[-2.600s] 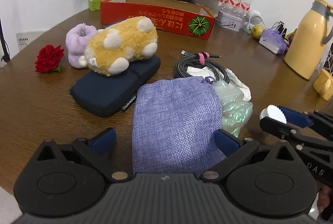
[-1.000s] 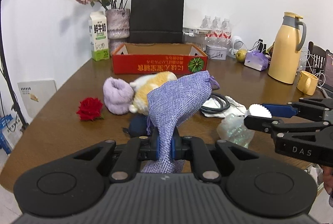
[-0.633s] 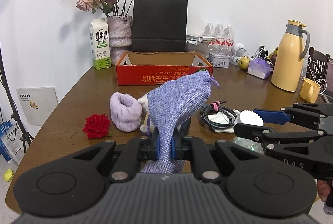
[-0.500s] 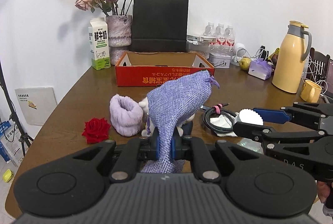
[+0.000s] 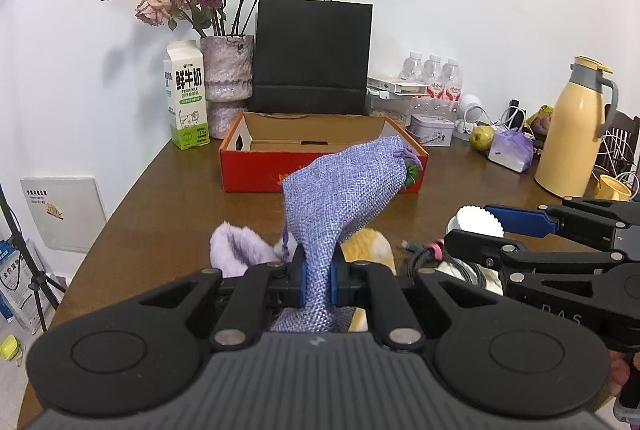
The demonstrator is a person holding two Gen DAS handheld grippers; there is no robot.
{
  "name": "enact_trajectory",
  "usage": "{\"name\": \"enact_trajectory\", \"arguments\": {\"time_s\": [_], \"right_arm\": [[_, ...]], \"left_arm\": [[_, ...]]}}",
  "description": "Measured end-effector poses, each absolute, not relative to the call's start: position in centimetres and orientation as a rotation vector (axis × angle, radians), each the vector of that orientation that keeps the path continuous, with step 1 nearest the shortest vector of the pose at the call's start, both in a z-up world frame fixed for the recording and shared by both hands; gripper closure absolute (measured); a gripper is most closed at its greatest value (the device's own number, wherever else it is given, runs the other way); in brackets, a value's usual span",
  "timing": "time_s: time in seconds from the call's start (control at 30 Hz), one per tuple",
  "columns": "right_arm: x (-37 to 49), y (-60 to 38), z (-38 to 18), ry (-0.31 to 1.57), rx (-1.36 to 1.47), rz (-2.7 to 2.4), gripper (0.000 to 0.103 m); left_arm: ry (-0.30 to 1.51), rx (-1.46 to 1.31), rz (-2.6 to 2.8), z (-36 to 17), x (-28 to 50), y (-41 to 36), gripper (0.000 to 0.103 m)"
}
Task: Organize objects
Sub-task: 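Carry the pouch and cap with both tools over the cardboard box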
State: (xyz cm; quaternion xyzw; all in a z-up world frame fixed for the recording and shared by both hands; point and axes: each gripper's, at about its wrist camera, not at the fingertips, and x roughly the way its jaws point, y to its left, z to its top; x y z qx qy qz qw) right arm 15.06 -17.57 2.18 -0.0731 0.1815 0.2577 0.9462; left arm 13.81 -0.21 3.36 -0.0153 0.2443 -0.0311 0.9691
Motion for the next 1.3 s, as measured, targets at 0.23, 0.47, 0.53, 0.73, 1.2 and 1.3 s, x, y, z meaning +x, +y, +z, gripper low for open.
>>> {"name": "enact_trajectory", "arguments": {"time_s": [0.23, 0.47, 0.53, 0.73, 1.2, 1.3], "right_arm": [[18.4, -16.9, 3.1, 0.368, -0.146, 0.522, 0.064], [22.1, -16.2, 4.0, 0.373, -0.148, 0.515, 0.064], [23.1, -16.0, 4.1, 0.379, -0.147, 0.514, 0.064], [26.1, -15.4, 4.2, 0.395, -0.143, 0.516, 0.064], [34.1, -14.0, 5.4, 0.410, -0.142, 0.502, 0.064], [35.9, -13.8, 5.5, 0.414, -0.138, 0.497, 0.064]], "left_arm": [[0.511, -0.026, -0.060, 4.3, 17.2, 0.1, 0.092], [0.526, -0.021, -0.058, 5.1, 20.9, 0.4, 0.092], [0.529, -0.022, -0.060, 5.3, 21.9, 0.5, 0.092], [0.539, -0.016, -0.059, 5.9, 25.1, 0.6, 0.092], [0.590, 0.001, -0.051, 7.1, 33.2, 0.5, 0.092], [0.594, 0.011, -0.051, 7.3, 35.2, 0.2, 0.092]]}}
